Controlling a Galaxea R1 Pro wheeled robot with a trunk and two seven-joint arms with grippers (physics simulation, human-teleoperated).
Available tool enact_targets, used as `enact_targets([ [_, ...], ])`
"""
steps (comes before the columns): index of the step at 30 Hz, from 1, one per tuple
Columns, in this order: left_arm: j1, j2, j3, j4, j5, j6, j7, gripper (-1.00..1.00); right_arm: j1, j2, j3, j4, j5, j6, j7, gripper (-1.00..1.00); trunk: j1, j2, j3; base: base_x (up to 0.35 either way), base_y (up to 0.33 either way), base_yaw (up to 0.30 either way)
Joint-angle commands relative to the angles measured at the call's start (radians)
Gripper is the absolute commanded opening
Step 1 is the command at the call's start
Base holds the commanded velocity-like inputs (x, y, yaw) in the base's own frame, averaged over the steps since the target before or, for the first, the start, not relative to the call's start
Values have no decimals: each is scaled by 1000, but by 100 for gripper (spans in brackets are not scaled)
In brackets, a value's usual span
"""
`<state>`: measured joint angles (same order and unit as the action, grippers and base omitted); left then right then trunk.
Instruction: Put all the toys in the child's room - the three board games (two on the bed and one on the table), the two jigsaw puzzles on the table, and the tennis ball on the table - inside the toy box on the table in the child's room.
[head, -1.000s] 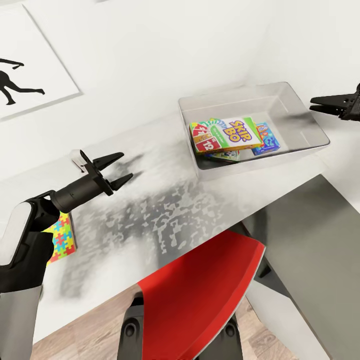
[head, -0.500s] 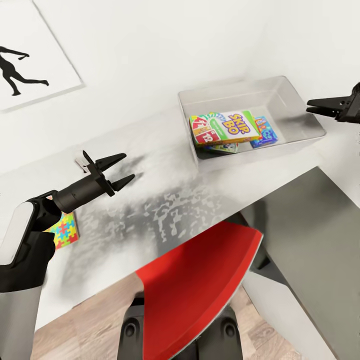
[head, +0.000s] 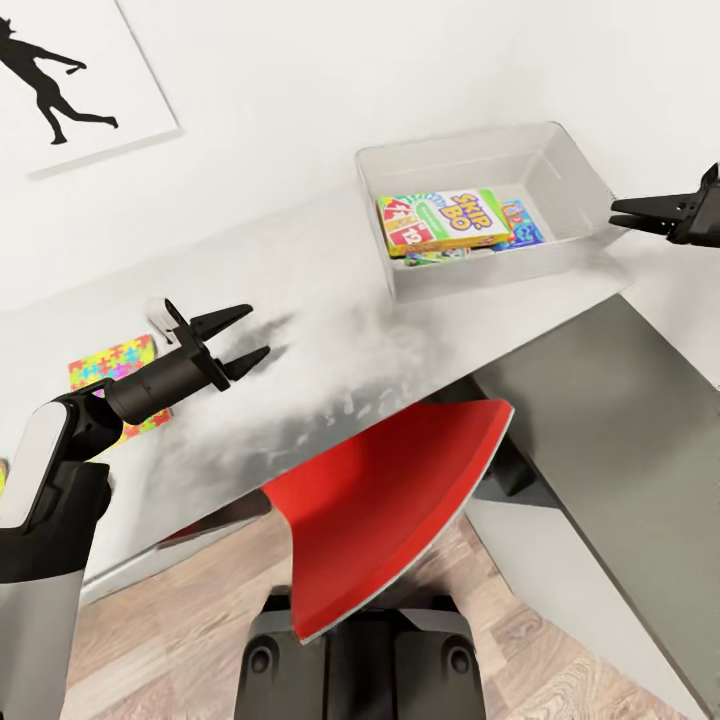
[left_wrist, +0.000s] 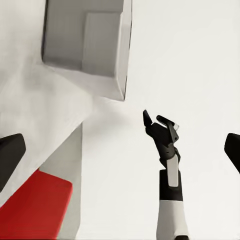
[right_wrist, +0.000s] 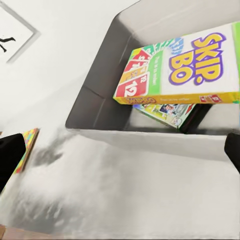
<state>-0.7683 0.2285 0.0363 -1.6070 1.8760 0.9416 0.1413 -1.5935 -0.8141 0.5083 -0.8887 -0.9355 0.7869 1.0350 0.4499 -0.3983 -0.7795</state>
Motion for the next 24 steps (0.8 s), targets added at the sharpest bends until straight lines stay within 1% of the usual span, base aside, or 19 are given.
enact_targets([
  [1,-1,0,1,-1,10,3,9,100,-2,-1,5,-1,-8,6,0,100,0,-2,-1,-256,0,-22],
  [5,-1,0,1,-1,11,3,8,100,-2,0,5,-3,-8,9,-2,100,0,-2,1,-197,0,-35],
  [9,-2,0,1,-1,10,3,7,100,-2,5,5,-5,-9,14,-19,100,0,-2,5,-106,0,-29],
  [18,-2,0,1,-1,10,3,6,100,-2,13,6,-15,-10,19,-77,100,0,-2,18,-45,0,-12],
  [22,-2,0,0,-1,9,4,8,100,0,13,6,-24,-10,24,-88,100,0,-2,24,-17,0,-5],
  [24,-2,0,-4,-1,9,4,10,100,10,11,6,-32,-9,35,-95,100,0,-2,28,-10,0,-3],
])
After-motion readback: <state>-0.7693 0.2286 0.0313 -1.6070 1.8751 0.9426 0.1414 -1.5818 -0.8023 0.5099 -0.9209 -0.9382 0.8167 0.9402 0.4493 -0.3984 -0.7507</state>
